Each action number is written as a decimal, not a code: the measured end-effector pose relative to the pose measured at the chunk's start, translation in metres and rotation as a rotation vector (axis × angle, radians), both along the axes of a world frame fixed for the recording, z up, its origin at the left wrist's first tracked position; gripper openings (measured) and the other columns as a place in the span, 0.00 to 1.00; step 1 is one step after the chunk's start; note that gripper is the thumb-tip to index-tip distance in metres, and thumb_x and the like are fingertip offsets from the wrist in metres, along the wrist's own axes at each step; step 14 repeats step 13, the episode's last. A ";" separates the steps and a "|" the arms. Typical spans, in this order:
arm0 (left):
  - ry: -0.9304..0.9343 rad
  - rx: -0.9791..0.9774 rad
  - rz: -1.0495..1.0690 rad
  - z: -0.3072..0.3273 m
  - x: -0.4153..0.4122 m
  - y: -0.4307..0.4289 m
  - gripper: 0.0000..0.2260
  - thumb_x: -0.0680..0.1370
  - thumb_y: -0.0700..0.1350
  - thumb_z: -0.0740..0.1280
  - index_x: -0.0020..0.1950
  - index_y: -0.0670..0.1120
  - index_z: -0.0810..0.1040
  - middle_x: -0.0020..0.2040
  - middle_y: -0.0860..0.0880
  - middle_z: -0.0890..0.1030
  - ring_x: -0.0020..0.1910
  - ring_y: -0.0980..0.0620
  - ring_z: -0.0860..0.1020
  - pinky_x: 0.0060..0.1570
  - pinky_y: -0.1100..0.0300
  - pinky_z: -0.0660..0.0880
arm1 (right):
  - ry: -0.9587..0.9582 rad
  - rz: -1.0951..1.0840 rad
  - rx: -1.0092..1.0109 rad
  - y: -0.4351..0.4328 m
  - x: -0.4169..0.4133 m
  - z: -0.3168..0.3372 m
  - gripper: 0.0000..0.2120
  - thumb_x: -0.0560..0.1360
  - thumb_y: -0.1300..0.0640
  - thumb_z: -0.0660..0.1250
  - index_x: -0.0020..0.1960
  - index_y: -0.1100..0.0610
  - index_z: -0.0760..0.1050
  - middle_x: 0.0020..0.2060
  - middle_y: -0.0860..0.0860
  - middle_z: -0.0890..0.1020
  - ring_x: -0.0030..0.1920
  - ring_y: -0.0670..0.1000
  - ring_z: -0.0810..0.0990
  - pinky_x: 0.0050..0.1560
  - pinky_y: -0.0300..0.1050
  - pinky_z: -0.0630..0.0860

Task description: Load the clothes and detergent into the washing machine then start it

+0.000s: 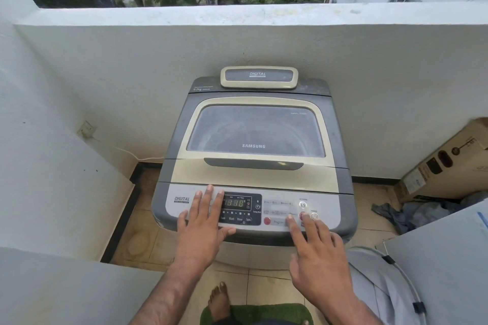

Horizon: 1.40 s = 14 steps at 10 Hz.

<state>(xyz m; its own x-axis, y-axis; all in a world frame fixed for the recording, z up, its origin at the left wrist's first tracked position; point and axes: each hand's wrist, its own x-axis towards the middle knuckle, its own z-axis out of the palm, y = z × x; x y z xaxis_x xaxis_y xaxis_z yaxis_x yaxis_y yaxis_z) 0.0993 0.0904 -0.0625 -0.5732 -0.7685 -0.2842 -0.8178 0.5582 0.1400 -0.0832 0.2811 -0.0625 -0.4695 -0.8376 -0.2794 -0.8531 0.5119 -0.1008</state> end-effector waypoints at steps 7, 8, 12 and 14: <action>0.117 -0.184 -0.103 -0.030 0.015 -0.010 0.31 0.83 0.62 0.49 0.83 0.47 0.64 0.83 0.42 0.65 0.79 0.38 0.69 0.70 0.34 0.71 | 0.123 -0.138 -0.244 -0.020 0.029 -0.030 0.35 0.81 0.36 0.42 0.80 0.52 0.66 0.81 0.50 0.65 0.79 0.53 0.65 0.71 0.57 0.62; 0.137 -0.197 -0.104 -0.028 0.011 -0.007 0.33 0.80 0.61 0.55 0.81 0.45 0.66 0.82 0.40 0.66 0.78 0.36 0.69 0.73 0.40 0.61 | 0.133 -0.087 -0.263 -0.023 0.021 -0.030 0.34 0.82 0.37 0.44 0.80 0.52 0.65 0.81 0.50 0.64 0.79 0.53 0.65 0.72 0.57 0.61; 0.185 -0.305 -0.141 -0.014 -0.009 -0.032 0.34 0.81 0.60 0.56 0.82 0.42 0.65 0.84 0.43 0.62 0.82 0.43 0.62 0.78 0.47 0.47 | 0.194 0.041 -0.375 -0.066 -0.012 -0.018 0.39 0.80 0.37 0.57 0.84 0.52 0.50 0.84 0.49 0.55 0.83 0.49 0.51 0.76 0.55 0.53; 0.267 -0.331 -0.121 -0.001 -0.025 -0.048 0.35 0.81 0.60 0.55 0.83 0.41 0.63 0.84 0.42 0.61 0.82 0.43 0.63 0.76 0.46 0.53 | 0.171 0.064 -0.386 -0.085 -0.021 -0.004 0.39 0.80 0.36 0.56 0.85 0.52 0.48 0.84 0.49 0.51 0.83 0.50 0.49 0.77 0.55 0.52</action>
